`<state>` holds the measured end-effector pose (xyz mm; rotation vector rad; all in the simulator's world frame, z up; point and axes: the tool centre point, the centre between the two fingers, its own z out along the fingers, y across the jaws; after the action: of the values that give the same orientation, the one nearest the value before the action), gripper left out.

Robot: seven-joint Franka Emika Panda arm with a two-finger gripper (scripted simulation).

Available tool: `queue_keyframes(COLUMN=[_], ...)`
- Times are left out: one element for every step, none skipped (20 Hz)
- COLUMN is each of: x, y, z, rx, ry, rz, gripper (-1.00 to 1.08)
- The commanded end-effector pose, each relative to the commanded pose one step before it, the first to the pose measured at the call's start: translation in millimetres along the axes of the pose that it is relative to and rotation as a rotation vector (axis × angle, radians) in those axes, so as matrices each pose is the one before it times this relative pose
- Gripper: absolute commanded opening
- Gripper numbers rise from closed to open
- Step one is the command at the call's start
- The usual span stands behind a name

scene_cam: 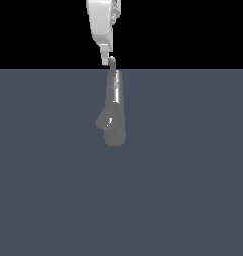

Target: Turn on the faucet by rotating a designated handle.

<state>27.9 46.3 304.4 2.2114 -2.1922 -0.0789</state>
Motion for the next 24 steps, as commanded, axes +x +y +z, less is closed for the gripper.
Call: queue_keyframes(x=[35.94,7.22,7.65,7.4,7.31,0.0,-32.98,3.22,3.21,3.2,3.14,3.26,3.07,3.16,3.15,3.09,3.17,3.08,3.07,3.11,3.05,3.05,3.09,3.03], y=[1.23,0.48,0.26,0.31,0.27,0.0,-1.28,-1.85,-1.84,-1.84,-1.83,-1.83,-1.81,-1.81,-1.8,-1.8,-1.8,-1.79,-1.78,-1.78,-1.77,-1.77,-1.76,-1.76], z=[1.93,-0.31,-0.01,-0.12,-0.12,0.0,-1.39,0.84,0.84,0.84,0.83,0.84,0.82,0.83,0.82,0.82,0.82,0.81,0.81,0.81,0.8,0.8,0.8,0.8], rx=[-0.00486,0.0,-0.00053,-0.00033,-0.00032,0.0,0.00404,-0.00013,-0.00013,-0.00013,-0.00012,-0.00015,-0.00012,-0.00013,-0.00013,-0.00013,-0.00014,-0.00013,-0.00013,-0.00014,-0.00013,-0.00013,-0.00014,-0.00013], ry=[0.00475,0.0,0.00015,0.0001,0.00011,0.0,-0.00801,0.00027,0.00026,0.00026,0.00025,0.00029,0.00023,0.00026,0.00026,0.00024,0.00027,0.00024,0.00024,0.00026,0.00024,0.00024,0.00025,0.00024], rz=[0.02703,0.0,0.00094,0.0006,0.0006,0.0,-0.04168,0.00135,0.00135,0.00135,0.00126,0.00151,0.00117,0.00135,0.00135,0.00126,0.00143,0.00126,0.00126,0.00135,0.00126,0.00126,0.00135,0.00126], gripper=[-1.0,-1.0,-1.0,-1.0,-1.0,-1.0,-1.0,-1.0,-1.0,-1.0,-1.0,-1.0,-1.0,-1.0,-1.0,-1.0,-1.0,-1.0,-1.0,-1.0,-1.0,-1.0,-1.0,-1.0])
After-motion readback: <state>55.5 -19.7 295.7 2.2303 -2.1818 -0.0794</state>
